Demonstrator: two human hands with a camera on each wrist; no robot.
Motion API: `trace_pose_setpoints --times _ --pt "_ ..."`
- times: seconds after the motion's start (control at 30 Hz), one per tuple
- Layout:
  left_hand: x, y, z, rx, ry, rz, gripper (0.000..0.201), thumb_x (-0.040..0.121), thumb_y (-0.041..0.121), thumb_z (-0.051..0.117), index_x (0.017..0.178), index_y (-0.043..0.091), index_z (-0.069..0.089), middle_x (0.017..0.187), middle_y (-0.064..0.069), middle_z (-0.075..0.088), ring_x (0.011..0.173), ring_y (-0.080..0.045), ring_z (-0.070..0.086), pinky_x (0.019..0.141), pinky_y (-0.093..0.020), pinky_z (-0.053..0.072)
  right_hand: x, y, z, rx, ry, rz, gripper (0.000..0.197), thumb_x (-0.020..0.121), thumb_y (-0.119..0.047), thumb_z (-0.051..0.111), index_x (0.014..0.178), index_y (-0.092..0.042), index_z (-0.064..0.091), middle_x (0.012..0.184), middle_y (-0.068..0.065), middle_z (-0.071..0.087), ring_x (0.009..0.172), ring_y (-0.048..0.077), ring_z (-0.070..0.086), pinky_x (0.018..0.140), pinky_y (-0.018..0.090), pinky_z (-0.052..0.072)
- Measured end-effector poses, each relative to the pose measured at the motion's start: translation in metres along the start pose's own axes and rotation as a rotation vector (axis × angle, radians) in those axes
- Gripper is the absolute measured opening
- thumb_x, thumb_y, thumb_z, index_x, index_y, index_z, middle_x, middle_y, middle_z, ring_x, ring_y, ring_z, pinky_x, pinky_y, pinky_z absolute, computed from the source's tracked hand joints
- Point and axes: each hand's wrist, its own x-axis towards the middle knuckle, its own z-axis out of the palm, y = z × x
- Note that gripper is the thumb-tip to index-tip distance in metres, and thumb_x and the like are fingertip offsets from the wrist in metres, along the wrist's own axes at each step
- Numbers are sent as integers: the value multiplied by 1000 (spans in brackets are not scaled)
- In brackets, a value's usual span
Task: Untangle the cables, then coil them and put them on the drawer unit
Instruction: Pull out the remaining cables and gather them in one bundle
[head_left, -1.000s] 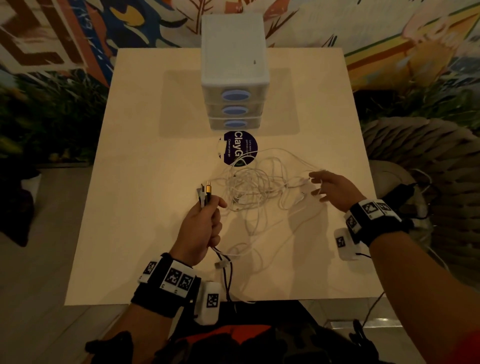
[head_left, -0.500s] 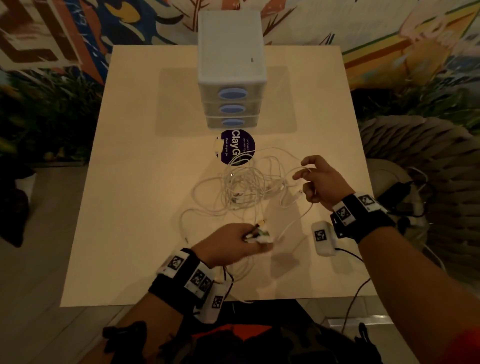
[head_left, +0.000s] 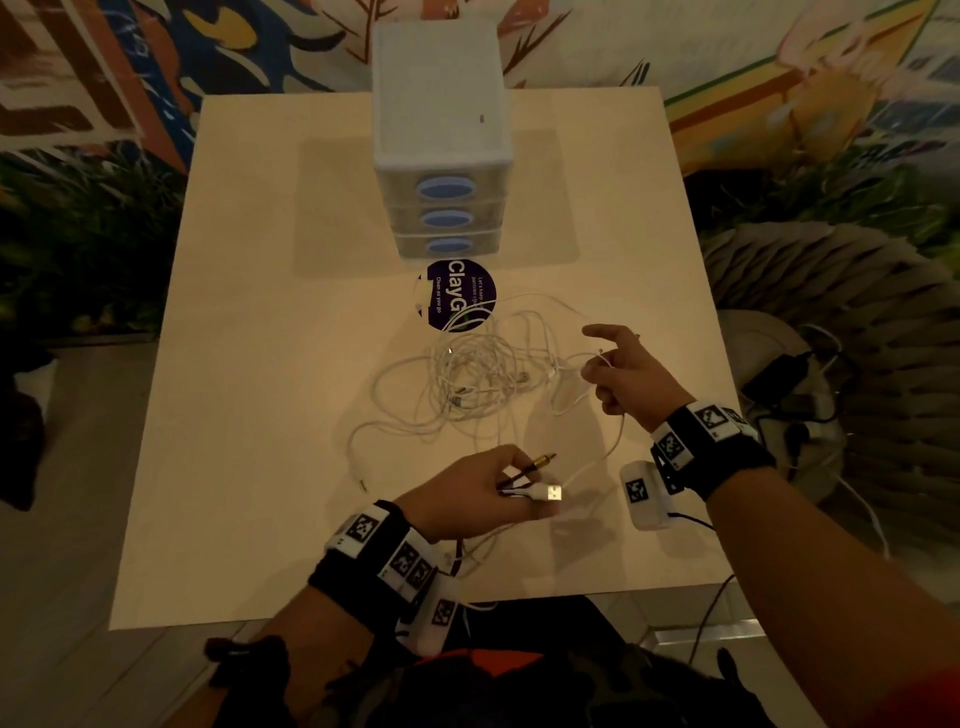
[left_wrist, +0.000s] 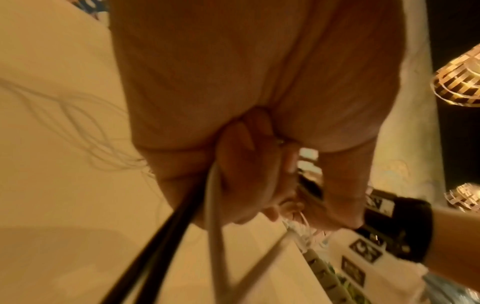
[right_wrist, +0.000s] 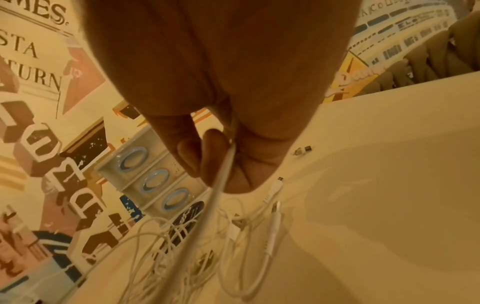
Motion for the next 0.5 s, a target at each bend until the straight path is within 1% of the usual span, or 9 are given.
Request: trace_pose_setpoints --times 0.07,0.13,0.2,0.27,0.33,0.4,0.43,0.47,0.5 --pt "5 1 1 152 -13 -39 46 82 58 76 115 28 65 105 5 70 94 -14 65 83 -31 51 1 -1 0 40 -23 -6 46 98 1 52 134 -27 51 94 12 51 50 10 44 45 26 37" --pt "7 2 1 331 -95 -43 42 92 54 67 109 16 71 90 0 65 78 -14 58 69 -30 43 2 -4 0 32 -31 -31 44 100 -1 50 133 -30 52 97 13 54 51 10 46 47 26 37" --pt "9 4 1 337 -160 -40 32 99 44 60 99 17 77 78 3 61 66 -11 52 63 -29 38 3 -5 0 -39 -18 -67 40 100 -7 53 131 -33 52 103 13 56 58 13 52 52 27 42" --pt "6 9 -1 272 -132 -31 34 103 42 54 92 19 76 69 12 59 61 -6 51 64 -28 37 2 -4 -1 -208 41 -97 38 99 -22 60 134 -34 49 115 9 58 78 16 63 68 28 47" --pt "5 12 -1 154 -21 -30 36 105 41 50 91 18 73 58 16 56 53 -1 48 62 -26 36 -3 -1 -2 -345 185 -163 46 93 -40 69 133 -30 47 120 2 55 94 16 62 79 29 48" --pt "3 12 -1 -6 97 -1 37 105 44 50 91 17 72 50 8 47 45 -7 40 55 -27 32 -18 -1 -4 -458 377 -267 40 89 -55 68 110 -25 53 104 -1 59 85 14 61 72 28 47" --pt "1 11 -1 -75 142 19 37 105 45 50 92 18 72 50 7 41 43 -9 36 52 -26 31 -27 -2 -4 -546 404 -279 42 88 -64 60 96 -23 56 90 -2 61 78 15 60 66 29 44" --pt "0 10 -1 -124 173 32 37 104 46 51 92 19 73 51 7 38 42 -9 33 48 -25 29 -37 -3 -1 -624 332 -240 52 88 -74 50 85 -23 59 80 -2 62 72 16 60 64 30 43" --pt "-1 10 0 -149 186 38 37 103 48 51 92 20 73 50 8 36 41 -8 31 46 -22 28 -47 -4 5 -644 169 -170 61 86 -81 40 81 -25 65 77 -2 65 70 16 62 65 30 45"
